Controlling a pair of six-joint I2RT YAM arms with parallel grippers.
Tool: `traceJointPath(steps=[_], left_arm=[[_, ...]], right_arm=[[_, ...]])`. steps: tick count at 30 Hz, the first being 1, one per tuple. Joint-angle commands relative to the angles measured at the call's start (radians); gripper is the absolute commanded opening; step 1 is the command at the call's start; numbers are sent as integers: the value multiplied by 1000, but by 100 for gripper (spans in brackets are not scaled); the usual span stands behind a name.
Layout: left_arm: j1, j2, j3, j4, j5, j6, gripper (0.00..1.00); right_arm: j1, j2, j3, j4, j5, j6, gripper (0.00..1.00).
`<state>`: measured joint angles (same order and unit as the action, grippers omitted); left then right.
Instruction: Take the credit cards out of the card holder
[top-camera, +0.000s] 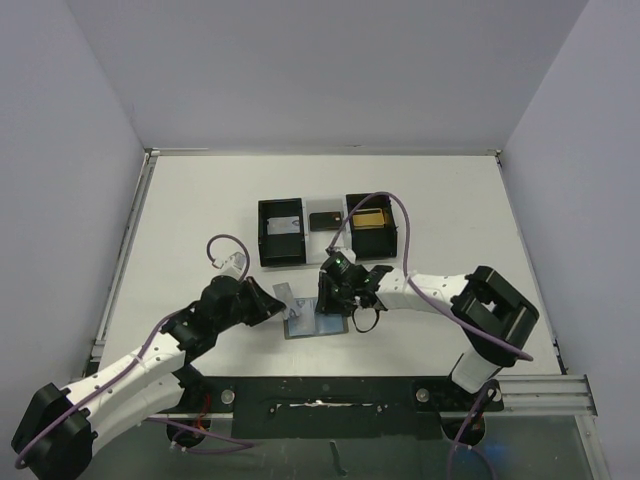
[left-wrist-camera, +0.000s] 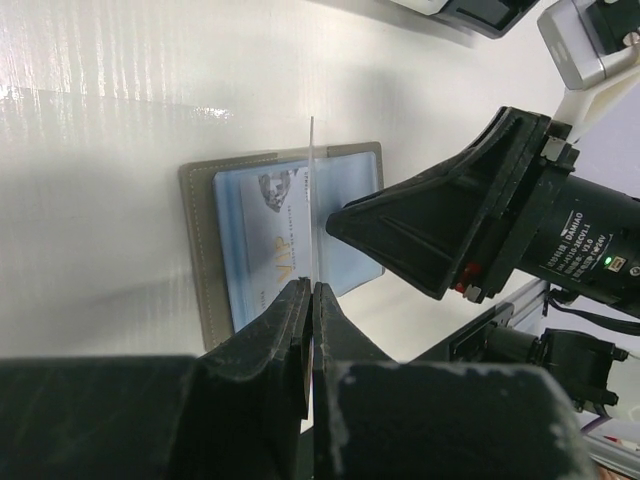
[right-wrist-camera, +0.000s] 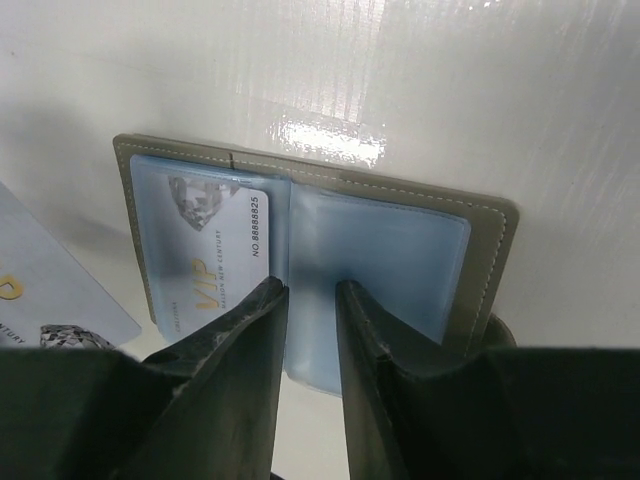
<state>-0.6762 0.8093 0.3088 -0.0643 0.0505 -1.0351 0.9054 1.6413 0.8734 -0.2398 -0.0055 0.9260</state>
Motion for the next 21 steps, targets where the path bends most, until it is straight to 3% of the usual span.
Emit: traceJointPath(steps=[1, 9, 15, 21], left_arm=[[7, -22, 27, 79, 12, 15, 0], [10, -86, 31, 144, 24, 69, 0], [20, -95, -4, 301, 103, 87, 0], [158, -47, -36, 498, 385, 63, 0]], right_arm=[[13, -117, -6, 29, 56, -24, 32], [-1, -382, -142, 188, 173, -60, 66], [-20, -506, -239, 415, 122, -217, 70], [-99, -566, -276, 444, -3, -162, 72]])
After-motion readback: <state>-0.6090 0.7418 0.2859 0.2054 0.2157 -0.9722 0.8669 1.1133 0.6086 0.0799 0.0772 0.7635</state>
